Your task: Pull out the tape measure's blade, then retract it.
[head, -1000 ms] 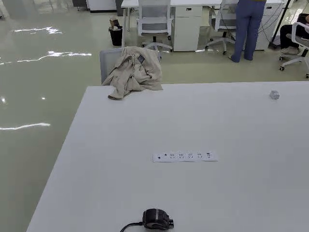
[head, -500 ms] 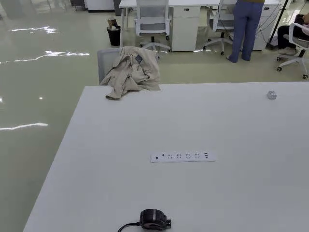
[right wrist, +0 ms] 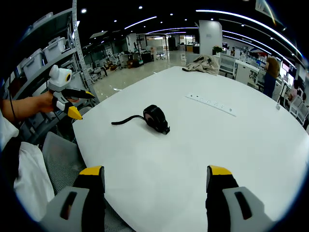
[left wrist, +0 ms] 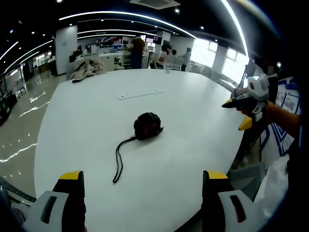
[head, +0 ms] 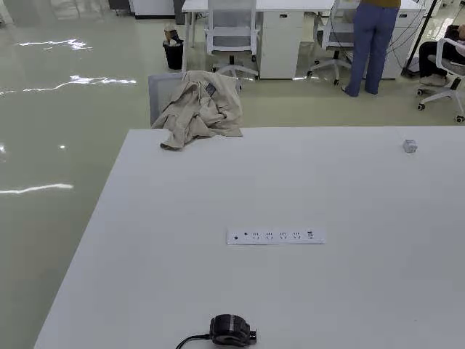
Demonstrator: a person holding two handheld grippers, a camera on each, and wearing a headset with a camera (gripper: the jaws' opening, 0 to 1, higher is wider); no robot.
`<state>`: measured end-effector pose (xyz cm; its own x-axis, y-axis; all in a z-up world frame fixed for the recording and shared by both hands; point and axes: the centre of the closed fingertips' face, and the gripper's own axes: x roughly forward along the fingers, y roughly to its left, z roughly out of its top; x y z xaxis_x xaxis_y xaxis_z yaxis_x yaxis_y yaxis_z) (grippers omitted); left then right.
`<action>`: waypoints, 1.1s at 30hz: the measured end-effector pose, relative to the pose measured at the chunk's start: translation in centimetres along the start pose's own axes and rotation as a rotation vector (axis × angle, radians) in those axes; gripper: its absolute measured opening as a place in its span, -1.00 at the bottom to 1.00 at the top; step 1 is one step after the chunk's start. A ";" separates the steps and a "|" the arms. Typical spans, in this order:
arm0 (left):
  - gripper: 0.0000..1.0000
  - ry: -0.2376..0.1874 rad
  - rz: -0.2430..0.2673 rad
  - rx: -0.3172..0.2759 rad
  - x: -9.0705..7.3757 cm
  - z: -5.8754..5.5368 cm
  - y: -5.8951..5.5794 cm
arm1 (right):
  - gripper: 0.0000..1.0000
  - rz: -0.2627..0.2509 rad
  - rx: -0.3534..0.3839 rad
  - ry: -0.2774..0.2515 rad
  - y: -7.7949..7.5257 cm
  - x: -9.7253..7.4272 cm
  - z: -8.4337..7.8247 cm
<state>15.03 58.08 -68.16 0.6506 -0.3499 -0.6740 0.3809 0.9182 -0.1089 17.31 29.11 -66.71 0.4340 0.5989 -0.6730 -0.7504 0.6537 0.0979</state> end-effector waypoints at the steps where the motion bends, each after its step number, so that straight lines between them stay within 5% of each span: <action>1: 0.99 -0.001 -0.002 0.004 0.1 0.0 0.0 | 0.77 0.002 -0.001 0.000 0.0 0.1 0.0; 9: 0.99 0.012 -0.018 0.021 1.5 -0.1 0.0 | 0.73 0.014 -0.023 0.008 -0.2 0.6 0.0; 33: 0.98 0.008 -0.046 0.117 4.7 2.1 0.1 | 0.58 0.058 -0.114 0.033 -0.8 3.9 1.0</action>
<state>19.49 56.09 -69.82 0.6256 -0.3887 -0.6764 0.4844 0.8732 -0.0538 20.11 31.37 -68.63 0.3733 0.6174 -0.6925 -0.8264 0.5604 0.0541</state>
